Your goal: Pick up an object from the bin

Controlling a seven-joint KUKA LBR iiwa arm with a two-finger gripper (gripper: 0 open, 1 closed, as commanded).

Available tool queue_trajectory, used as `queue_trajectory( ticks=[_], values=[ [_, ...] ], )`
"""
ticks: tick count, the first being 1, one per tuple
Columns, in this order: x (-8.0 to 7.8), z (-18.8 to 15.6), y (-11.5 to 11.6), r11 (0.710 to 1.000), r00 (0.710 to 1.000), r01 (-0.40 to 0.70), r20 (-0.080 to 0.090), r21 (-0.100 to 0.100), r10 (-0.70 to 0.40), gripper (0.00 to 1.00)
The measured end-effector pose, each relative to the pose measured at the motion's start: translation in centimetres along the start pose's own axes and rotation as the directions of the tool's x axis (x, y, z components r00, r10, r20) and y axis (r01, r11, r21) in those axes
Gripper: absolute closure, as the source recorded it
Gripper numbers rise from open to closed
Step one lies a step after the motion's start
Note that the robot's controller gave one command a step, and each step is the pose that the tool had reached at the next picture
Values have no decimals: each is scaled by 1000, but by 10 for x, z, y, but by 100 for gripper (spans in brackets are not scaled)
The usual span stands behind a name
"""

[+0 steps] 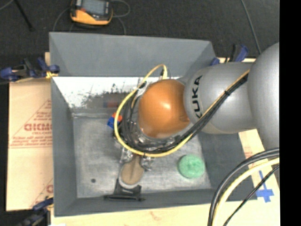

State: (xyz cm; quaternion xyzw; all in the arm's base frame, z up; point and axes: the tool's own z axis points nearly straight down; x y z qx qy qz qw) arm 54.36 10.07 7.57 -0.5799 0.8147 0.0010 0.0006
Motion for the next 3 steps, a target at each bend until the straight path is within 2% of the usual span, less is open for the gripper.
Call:
queue_trajectory(
  ticks=[2,3],
  values=[
    [0,-20,-1,1000,1000,-3,1,4,3,100],
    [1,-27,0,1000,1000,-4,-1,0,4,100]
  ],
)
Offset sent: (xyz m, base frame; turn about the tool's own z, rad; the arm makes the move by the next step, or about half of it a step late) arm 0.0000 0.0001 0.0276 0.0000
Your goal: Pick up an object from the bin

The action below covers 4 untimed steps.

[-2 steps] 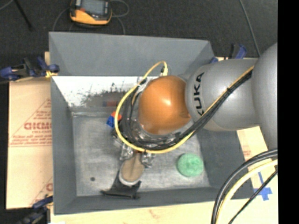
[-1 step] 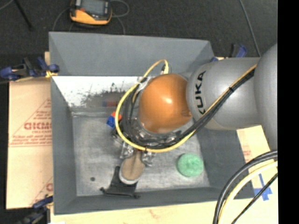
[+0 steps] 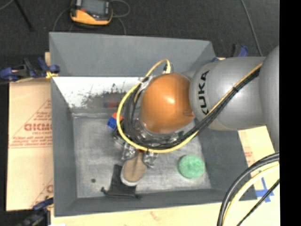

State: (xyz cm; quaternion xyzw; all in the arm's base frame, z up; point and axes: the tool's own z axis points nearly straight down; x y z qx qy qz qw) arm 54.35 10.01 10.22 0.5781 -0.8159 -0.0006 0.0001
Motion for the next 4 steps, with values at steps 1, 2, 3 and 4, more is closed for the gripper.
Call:
queue_trajectory(
  ticks=[1,2,3,4],
  values=[
    [0,-13,0,1000,1000,-1,-1,-1,1,100],
    [0,-29,1,1000,1000,-1,-2,-5,1,100],
    [0,-49,0,1000,1000,-3,0,0,3,100],
    [0,-59,-1,1000,1000,-3,3,6,3,100]
  ],
)
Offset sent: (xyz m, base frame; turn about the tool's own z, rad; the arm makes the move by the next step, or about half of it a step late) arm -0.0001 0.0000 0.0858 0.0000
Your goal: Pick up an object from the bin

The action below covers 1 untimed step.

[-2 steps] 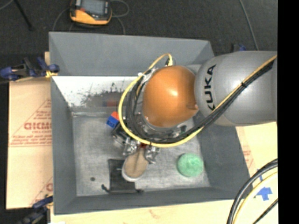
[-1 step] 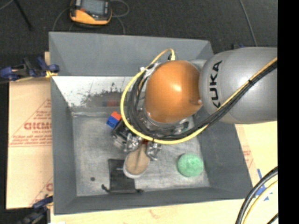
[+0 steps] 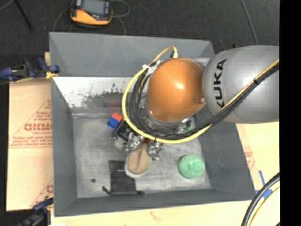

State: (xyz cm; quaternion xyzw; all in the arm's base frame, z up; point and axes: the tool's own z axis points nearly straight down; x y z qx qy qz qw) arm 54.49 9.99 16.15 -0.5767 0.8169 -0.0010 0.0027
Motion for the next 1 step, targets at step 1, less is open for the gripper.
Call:
queue_trajectory(
  ticks=[1],
  values=[
    [0,-3,0,1000,1000,-2,0,1,2,100]
  ],
)
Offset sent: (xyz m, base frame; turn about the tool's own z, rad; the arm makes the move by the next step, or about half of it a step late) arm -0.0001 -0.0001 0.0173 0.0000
